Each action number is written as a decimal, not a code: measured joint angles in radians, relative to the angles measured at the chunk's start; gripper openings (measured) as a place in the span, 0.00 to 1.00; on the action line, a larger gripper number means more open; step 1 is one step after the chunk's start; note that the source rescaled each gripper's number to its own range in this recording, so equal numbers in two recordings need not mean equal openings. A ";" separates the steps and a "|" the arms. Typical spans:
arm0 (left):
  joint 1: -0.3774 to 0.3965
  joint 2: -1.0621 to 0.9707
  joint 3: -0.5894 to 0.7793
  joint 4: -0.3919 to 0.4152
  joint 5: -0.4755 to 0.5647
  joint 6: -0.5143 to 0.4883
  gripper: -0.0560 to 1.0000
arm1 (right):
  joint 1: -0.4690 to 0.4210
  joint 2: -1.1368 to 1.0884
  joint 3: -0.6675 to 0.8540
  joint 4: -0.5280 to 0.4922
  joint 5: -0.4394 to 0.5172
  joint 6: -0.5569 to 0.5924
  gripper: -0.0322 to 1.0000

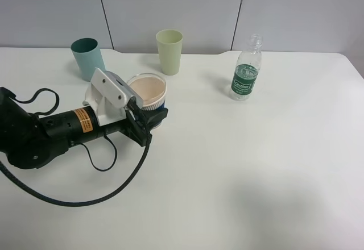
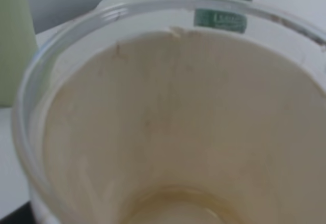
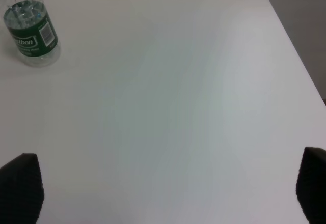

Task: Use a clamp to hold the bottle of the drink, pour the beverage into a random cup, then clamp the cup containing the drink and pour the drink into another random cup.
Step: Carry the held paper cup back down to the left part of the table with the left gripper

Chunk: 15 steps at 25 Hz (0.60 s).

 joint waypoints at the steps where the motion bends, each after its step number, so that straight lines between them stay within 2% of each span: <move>1: 0.000 0.016 -0.007 0.001 0.000 0.000 0.09 | 0.000 0.000 0.000 0.000 0.000 0.000 1.00; 8: 0.000 0.106 -0.030 0.007 0.000 0.001 0.09 | 0.000 0.000 0.000 0.000 0.000 0.000 1.00; 15: 0.000 0.150 -0.031 0.025 -0.007 0.049 0.09 | 0.000 0.000 0.000 0.000 0.000 0.000 1.00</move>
